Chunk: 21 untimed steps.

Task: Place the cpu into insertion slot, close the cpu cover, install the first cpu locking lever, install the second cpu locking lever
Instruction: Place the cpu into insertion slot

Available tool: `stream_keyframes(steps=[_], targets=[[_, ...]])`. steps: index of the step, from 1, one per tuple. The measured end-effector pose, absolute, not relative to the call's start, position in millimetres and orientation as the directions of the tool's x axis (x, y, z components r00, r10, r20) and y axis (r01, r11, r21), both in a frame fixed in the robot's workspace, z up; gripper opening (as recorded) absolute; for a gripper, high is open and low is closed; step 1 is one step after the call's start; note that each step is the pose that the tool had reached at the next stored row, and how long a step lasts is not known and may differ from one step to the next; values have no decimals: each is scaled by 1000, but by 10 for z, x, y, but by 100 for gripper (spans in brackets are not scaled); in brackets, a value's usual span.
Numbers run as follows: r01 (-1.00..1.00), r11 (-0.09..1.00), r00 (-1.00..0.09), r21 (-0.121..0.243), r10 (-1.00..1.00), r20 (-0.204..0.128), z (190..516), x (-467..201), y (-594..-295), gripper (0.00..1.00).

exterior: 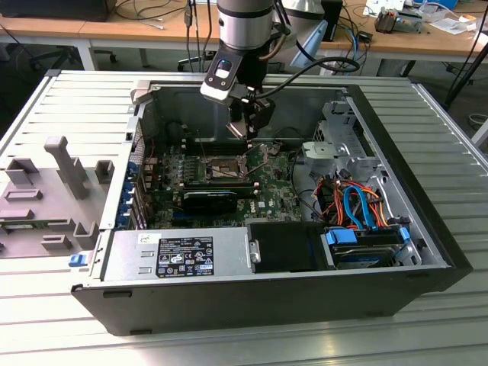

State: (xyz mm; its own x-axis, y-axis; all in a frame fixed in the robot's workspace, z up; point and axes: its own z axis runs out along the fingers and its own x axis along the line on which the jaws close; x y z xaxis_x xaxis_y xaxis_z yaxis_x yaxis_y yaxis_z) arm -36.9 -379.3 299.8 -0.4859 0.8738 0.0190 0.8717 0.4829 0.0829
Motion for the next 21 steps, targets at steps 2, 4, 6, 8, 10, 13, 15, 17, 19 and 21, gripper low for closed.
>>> stream_keyframes(steps=[2, 4, 6, 8, 10, 13, 15, 17, 19, 21], targets=[[874, 478, -481, 83, 876, 19, 2998, -369, -3793, 55], [876, 476, -479, 83, 878, 19, 2997, -368, -3793, 55], [878, 472, -475, 83, 880, 19, 2996, -369, -3793, 55], [879, 469, -472, 83, 881, 19, 2995, -368, -3793, 55], [882, 464, -467, 83, 884, 19, 2994, -369, -3793, 55], [884, 460, -462, 83, 886, 19, 2992, -368, -3793, 55], [886, 456, -459, 83, 888, 19, 2990, -368, -3793, 55], [888, 452, -455, 83, 890, 19, 2989, -369, -3793, 55], [889, 449, -452, 83, 892, 19, 2988, -368, -3793, 55], [891, 446, -449, 83, 893, 19, 2987, -368, -3793, 55]])
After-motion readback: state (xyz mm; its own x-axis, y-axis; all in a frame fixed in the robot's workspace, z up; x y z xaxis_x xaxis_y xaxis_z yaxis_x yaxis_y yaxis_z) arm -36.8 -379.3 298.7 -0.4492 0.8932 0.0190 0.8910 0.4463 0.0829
